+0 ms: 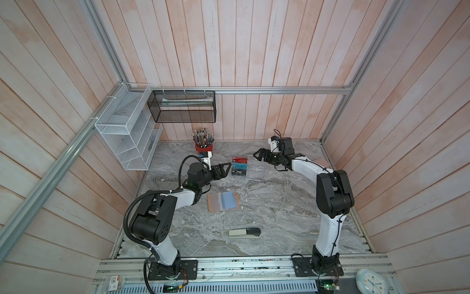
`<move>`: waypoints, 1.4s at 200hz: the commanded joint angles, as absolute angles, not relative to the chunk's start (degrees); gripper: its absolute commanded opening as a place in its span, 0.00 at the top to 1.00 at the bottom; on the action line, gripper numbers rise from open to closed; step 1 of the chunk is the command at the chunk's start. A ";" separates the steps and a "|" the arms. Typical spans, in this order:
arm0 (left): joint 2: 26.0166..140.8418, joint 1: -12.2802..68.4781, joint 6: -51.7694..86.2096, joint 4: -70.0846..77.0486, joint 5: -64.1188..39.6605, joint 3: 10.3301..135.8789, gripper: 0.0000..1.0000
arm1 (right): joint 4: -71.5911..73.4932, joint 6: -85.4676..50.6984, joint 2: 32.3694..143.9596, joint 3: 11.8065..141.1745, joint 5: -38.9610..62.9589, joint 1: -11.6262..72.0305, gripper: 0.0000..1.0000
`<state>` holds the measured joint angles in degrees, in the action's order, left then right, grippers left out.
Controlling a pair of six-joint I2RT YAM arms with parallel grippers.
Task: Take the credit cards out of the card holder
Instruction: Move the storage box to the center of the table.
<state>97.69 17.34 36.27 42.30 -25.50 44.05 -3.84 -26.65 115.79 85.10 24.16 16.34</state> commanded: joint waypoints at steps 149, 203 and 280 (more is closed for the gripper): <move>89.66 16.44 33.01 39.91 -25.24 40.09 0.00 | -7.78 -24.91 116.14 90.58 22.84 17.17 0.02; 83.05 16.46 30.31 35.62 -23.09 37.77 0.00 | -9.27 -23.56 110.84 87.82 20.46 16.41 0.02; 75.42 16.01 30.13 30.66 -20.62 34.45 0.00 | -10.82 -21.36 101.94 79.54 16.04 16.44 0.02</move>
<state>78.02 16.60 31.00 33.04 -22.28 36.16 -8.38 -23.00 104.97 82.96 18.63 16.67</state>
